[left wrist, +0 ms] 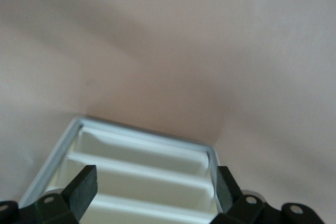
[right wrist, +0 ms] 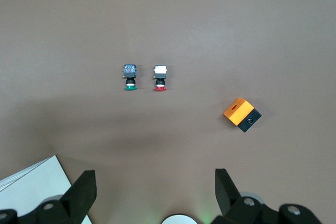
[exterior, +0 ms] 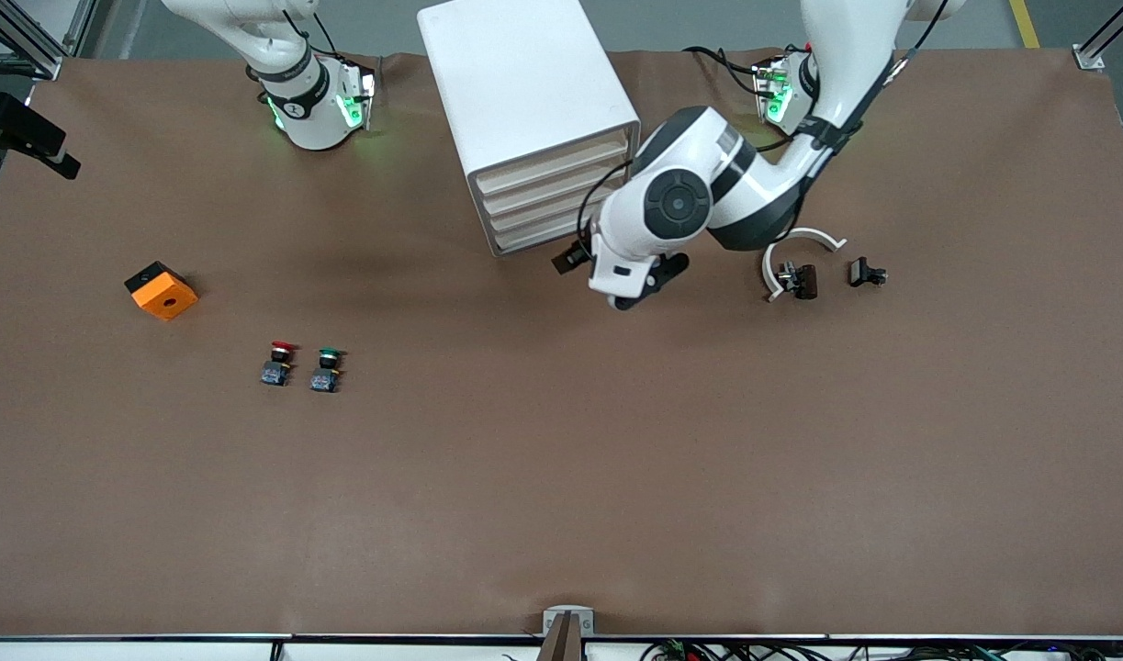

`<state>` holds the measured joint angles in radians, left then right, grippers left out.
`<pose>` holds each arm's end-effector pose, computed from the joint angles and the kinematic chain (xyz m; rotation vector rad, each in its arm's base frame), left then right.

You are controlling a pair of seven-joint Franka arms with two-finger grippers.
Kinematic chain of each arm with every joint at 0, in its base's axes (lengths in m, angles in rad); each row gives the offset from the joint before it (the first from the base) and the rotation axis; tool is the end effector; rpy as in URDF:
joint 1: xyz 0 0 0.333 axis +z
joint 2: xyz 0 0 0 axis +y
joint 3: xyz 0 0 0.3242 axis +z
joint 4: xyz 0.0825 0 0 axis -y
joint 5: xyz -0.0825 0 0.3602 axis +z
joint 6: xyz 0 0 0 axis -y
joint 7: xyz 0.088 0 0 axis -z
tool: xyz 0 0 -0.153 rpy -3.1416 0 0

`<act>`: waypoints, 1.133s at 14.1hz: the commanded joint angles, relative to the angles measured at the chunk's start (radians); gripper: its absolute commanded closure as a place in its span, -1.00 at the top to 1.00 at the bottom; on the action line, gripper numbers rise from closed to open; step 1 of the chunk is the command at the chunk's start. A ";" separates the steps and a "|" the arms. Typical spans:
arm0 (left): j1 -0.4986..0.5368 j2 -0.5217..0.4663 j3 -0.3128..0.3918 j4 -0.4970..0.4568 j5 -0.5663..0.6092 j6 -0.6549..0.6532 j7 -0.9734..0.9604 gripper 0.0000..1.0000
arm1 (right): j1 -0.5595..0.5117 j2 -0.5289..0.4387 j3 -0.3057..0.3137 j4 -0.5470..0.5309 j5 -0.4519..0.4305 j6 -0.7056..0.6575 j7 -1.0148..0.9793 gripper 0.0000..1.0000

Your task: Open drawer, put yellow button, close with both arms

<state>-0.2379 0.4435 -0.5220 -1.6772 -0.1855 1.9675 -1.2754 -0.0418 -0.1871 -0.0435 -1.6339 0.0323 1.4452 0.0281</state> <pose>0.4626 -0.4262 0.3467 2.8254 0.9184 -0.5723 0.4544 -0.0357 0.6402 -3.0969 0.1684 0.0010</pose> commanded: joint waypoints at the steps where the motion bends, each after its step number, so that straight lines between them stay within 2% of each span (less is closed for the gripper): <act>1: 0.081 -0.028 -0.021 -0.009 0.075 -0.025 0.086 1.00 | 0.005 -0.026 0.001 -0.023 -0.011 0.012 0.004 1.00; 4: 0.155 -0.083 -0.019 -0.009 0.148 -0.166 0.249 1.00 | 0.007 -0.028 0.002 -0.023 -0.011 0.014 0.004 1.00; 6: 0.204 -0.135 -0.020 -0.012 0.153 -0.244 0.376 1.00 | 0.005 -0.028 0.002 -0.024 -0.011 0.014 0.004 1.00; 13: 0.385 -0.278 -0.021 -0.019 0.153 -0.407 0.726 1.00 | 0.007 -0.028 0.002 -0.023 -0.011 0.030 0.003 1.00; 16: 0.420 -0.327 -0.012 -0.019 0.152 -0.459 0.856 1.00 | 0.007 -0.028 0.002 -0.024 -0.022 0.038 0.000 1.00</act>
<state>0.1621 0.1713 -0.5264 -1.6726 -0.0468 1.5364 -0.4888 -0.0414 -0.1877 -0.0414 -1.6345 0.0297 1.4680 0.0279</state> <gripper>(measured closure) 0.000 0.000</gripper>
